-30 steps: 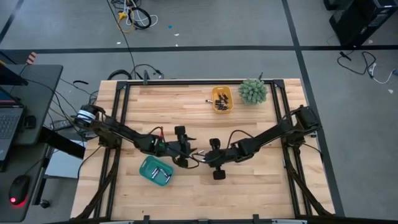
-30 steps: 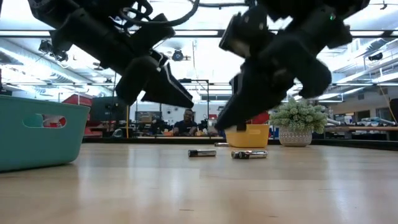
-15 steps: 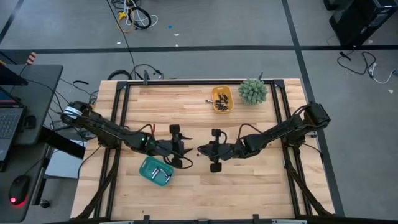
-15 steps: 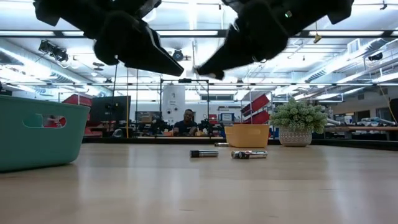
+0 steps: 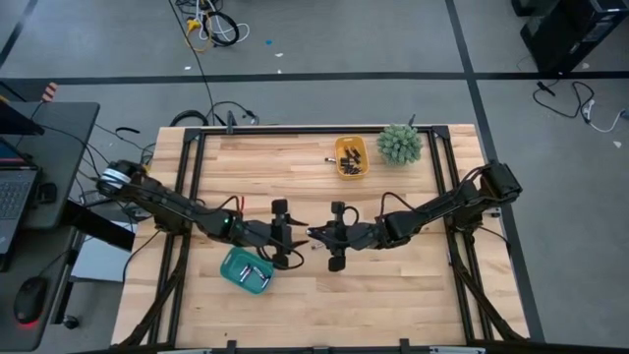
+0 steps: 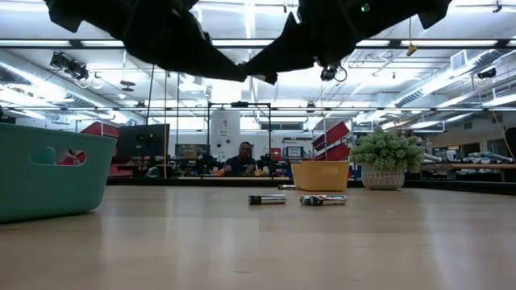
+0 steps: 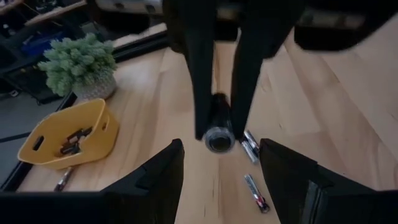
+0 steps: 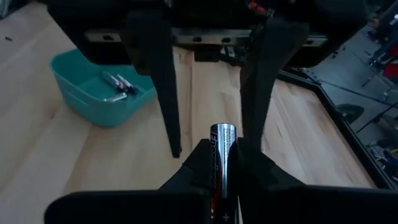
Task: Sort batteries
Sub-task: Put the silver battery into the green bin
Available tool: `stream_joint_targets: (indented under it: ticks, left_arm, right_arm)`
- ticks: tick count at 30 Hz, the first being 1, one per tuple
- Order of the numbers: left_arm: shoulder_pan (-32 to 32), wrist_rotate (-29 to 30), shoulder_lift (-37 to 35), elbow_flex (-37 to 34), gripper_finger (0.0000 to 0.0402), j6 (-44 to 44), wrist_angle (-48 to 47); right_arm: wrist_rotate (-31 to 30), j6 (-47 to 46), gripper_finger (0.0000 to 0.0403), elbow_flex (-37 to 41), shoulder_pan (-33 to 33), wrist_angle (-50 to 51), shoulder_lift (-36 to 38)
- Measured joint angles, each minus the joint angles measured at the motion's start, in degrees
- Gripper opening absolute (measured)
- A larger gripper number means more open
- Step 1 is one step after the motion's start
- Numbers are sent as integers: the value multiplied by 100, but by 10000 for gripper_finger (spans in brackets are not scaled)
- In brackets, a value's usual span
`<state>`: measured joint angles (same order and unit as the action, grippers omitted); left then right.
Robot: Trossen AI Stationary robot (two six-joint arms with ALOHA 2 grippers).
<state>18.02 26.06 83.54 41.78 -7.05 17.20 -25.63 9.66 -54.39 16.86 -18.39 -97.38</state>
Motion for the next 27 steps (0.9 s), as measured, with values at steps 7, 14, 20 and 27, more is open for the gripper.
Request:
stream_joint_targets:
  ticks: [7, 14, 20, 27]
  left_arm:
    - [-2, 20, -367, 5, 206, 616, -20]
    - [-155, 220, -491, 7, 202, 1794, -78]
    - [-488, 70, -469, 9, 202, 2080, 200]
    - [-582, -657, -469, 9, 202, 1943, 579]
  right_arm:
    - [-494, 245, 33, 2, 60, 45, 0]
    - [-1501, 772, 33, 2, 208, -27, 0]
    - [-2017, 1453, 33, 2, 251, -402, 0]
    - [-2225, 1824, 33, 17, 269, -530, 0]
